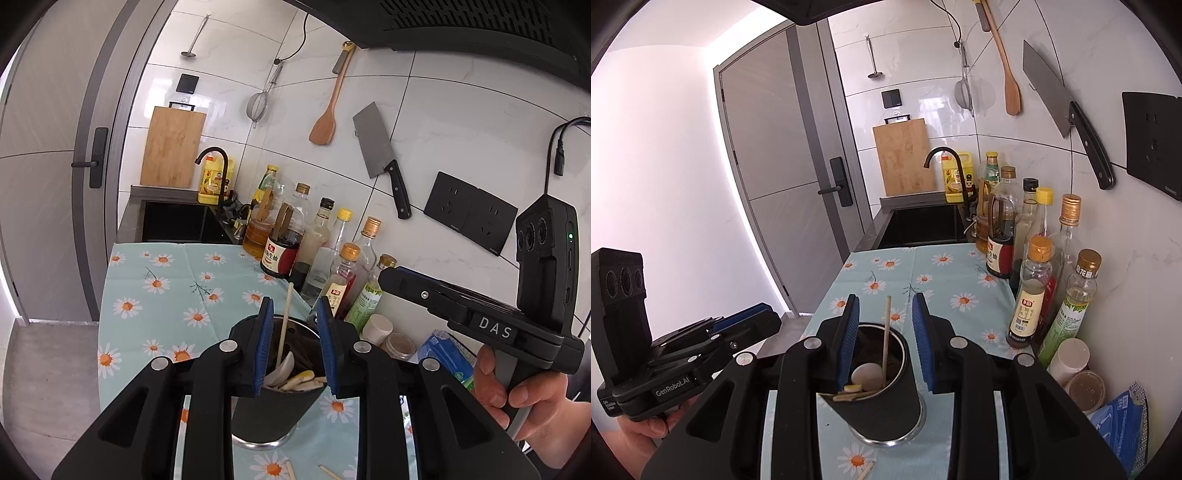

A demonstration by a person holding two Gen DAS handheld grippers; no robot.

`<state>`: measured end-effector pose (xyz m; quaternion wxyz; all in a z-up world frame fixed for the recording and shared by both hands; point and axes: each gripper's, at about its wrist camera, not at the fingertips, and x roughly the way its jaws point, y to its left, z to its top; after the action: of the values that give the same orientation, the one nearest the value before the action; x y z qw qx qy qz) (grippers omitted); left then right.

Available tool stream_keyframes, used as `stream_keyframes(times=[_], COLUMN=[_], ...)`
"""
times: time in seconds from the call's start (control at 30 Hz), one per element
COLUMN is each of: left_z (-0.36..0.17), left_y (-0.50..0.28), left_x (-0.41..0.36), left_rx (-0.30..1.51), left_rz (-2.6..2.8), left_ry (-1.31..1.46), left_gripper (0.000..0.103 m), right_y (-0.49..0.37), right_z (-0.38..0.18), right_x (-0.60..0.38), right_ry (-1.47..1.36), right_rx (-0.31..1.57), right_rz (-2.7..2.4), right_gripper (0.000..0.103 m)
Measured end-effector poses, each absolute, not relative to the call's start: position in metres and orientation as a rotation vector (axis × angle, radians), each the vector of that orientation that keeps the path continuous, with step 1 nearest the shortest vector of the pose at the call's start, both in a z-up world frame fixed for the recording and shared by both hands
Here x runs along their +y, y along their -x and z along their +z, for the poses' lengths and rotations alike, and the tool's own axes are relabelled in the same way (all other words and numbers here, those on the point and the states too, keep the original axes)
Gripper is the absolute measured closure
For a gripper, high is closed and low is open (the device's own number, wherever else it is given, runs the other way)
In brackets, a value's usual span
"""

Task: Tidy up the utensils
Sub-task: 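Withdraw both open tools back toward the two remaining chopsticks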

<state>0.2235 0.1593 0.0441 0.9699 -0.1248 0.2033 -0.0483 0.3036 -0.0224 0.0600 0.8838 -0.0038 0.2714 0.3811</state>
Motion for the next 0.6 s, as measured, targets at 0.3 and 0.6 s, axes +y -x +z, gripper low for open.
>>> stream_keyframes(times=[0.3, 0.6], left_z=[0.044, 0.036], left_y=[-0.205, -0.185], left_x=[0.145, 0.136], left_rx=[0.452, 0.497], left_rz=[-0.11, -0.114], left_ry=[0.218, 0.206], left_gripper=[0.075, 0.074], right_y=[-0.284, -0.272], right_z=[0.052, 0.044], right_x=[-0.034, -0.046], right_ry=[0.046, 0.088], right_rx=[0.615, 0.664], right_rz=[0.821, 0.823], right_gripper=[0.065, 0.06])
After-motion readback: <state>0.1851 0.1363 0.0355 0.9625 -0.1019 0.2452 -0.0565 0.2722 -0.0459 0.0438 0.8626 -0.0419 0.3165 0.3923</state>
